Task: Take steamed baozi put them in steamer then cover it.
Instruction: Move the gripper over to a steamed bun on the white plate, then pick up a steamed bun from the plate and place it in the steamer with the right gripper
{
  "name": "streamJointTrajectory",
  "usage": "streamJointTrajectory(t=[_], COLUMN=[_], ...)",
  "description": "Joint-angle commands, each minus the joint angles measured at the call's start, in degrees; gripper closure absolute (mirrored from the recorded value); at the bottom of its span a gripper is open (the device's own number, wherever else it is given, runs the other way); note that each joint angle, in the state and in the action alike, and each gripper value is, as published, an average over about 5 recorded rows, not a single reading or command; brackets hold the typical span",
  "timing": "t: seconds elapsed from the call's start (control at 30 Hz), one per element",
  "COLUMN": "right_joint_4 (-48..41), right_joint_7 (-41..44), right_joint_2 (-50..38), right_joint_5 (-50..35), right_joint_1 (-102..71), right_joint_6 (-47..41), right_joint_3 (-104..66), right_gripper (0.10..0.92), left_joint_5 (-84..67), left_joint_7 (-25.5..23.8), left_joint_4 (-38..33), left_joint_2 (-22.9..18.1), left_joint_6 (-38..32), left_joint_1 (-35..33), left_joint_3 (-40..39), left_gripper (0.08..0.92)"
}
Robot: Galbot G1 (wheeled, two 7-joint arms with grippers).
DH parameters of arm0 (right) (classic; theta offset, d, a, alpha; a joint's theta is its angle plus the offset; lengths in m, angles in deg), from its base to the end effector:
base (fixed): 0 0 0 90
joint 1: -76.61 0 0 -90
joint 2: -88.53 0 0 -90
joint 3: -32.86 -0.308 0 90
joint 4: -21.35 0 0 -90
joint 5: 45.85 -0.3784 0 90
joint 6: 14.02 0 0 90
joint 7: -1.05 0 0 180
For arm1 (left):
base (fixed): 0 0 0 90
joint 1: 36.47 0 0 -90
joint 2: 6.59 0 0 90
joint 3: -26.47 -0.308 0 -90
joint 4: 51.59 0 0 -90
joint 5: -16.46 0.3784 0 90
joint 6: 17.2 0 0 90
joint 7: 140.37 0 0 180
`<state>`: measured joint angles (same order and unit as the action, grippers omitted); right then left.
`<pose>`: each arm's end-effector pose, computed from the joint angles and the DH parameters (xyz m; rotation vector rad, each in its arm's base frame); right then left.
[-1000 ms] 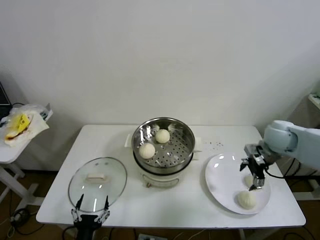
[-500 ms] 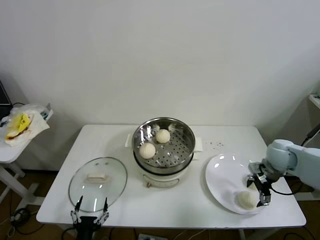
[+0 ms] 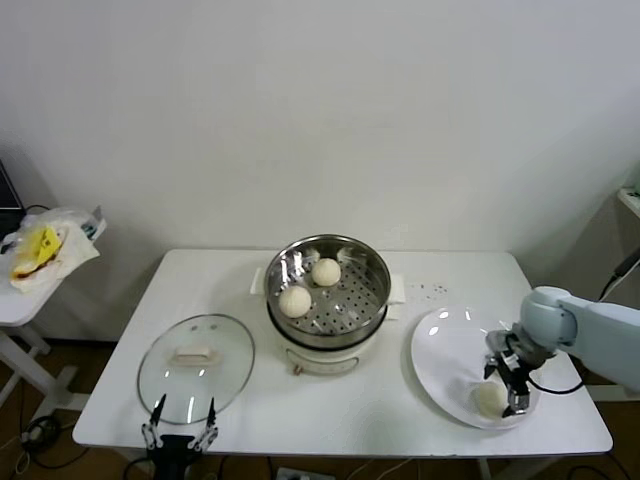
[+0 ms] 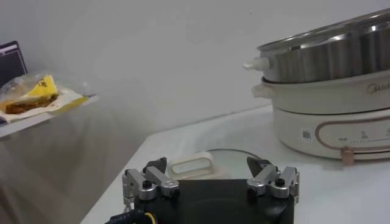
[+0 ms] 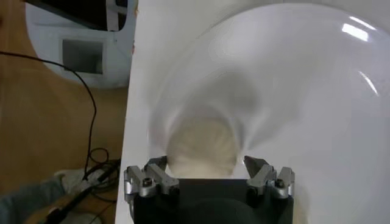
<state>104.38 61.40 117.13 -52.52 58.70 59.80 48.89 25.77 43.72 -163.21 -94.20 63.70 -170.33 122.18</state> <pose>0.4309 -0.1379 -0.2483 1.3186 -1.1242 1.1925 0.1367 0.0420 -0.3629 0.1183 -2.8920 -0.3780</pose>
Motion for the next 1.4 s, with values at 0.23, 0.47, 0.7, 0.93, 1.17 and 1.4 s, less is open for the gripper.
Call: streamJointTrajectory(t=[0.23, 0.47, 0.7, 0.93, 1.17, 1.4], right_joint_4=[-1.22, -1.6, -3.05, -3.9, -3.29, -3.18], right_joint_7=[0.94, 1.17, 3.28, 8.57, 12.31, 12.79], right_joint_2=[1.03, 1.43, 4.02, 14.67, 24.93, 34.71], right_joint_5=[0.18, 0.42, 1.65, 4.45, 3.43, 6.18], right_joint_1=[0.11, 1.49, 14.88, 38.58, 46.4, 40.71], right_joint_6=[0.44, 1.16, 10.33, 32.14, 42.17, 43.85], right_joint_3=[0.15, 0.58, 5.82, 16.41, 14.7, 7.69], right_gripper=[0.256, 0.343, 0.363, 0.356, 0.355, 0.355], left_joint_5=[0.03, -0.08, -0.12, -0.12, -0.11, -0.01], left_joint_7=[0.18, 0.25, 0.24, 0.23, 0.2, 0.07], left_joint_4=[0.04, -0.1, -0.18, -0.41, -0.5, -0.99], left_joint_2=[-0.03, 0.02, 0.18, 0.24, 0.46, 0.81], left_joint_6=[-0.01, -0.01, -0.05, -0.14, -0.12, 0.08], left_joint_1=[-0.06, -0.08, -0.1, -0.61, -1.03, -1.28], left_joint_3=[0.09, 0.17, 0.11, -0.01, -0.31, -0.66], left_gripper=[0.177, 0.177, 0.177, 0.177, 0.177, 0.177])
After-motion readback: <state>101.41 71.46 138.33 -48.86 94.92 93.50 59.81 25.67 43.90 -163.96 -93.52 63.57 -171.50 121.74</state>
